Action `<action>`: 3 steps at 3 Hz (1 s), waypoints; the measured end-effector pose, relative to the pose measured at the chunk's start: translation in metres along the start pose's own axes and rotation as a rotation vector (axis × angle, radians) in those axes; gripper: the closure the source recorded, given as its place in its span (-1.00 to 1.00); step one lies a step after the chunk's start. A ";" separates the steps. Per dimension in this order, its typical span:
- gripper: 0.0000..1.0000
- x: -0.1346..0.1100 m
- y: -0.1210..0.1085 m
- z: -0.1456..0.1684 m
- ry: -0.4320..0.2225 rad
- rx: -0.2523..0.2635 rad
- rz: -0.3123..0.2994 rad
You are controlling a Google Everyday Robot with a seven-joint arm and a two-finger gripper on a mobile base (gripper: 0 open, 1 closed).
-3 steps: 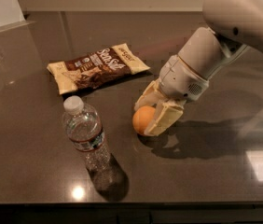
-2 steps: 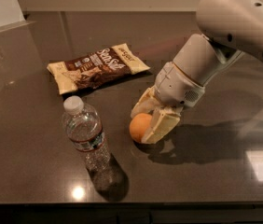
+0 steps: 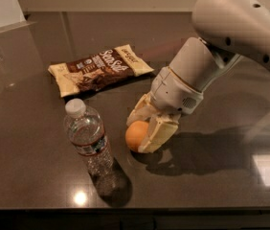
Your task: Move orange near water bottle
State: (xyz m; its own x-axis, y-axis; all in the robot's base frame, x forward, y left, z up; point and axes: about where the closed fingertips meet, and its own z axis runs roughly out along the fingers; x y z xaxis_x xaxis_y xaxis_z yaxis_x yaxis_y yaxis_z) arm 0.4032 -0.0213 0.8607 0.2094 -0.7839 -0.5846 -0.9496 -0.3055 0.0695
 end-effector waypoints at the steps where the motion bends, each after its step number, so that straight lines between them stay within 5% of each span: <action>1: -0.26 -0.005 0.001 0.004 -0.005 -0.004 -0.003; 2: -0.74 -0.005 0.002 0.005 -0.005 0.001 0.001; 3: -1.00 -0.002 0.002 0.003 -0.006 0.015 0.006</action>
Offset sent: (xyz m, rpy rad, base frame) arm -0.0039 0.0030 -0.0034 0.0032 0.0106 -0.0093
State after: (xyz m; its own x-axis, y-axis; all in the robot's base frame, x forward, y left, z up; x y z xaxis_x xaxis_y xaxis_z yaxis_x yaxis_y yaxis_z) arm 0.4005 -0.0181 0.8595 0.2023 -0.7826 -0.5887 -0.9542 -0.2928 0.0614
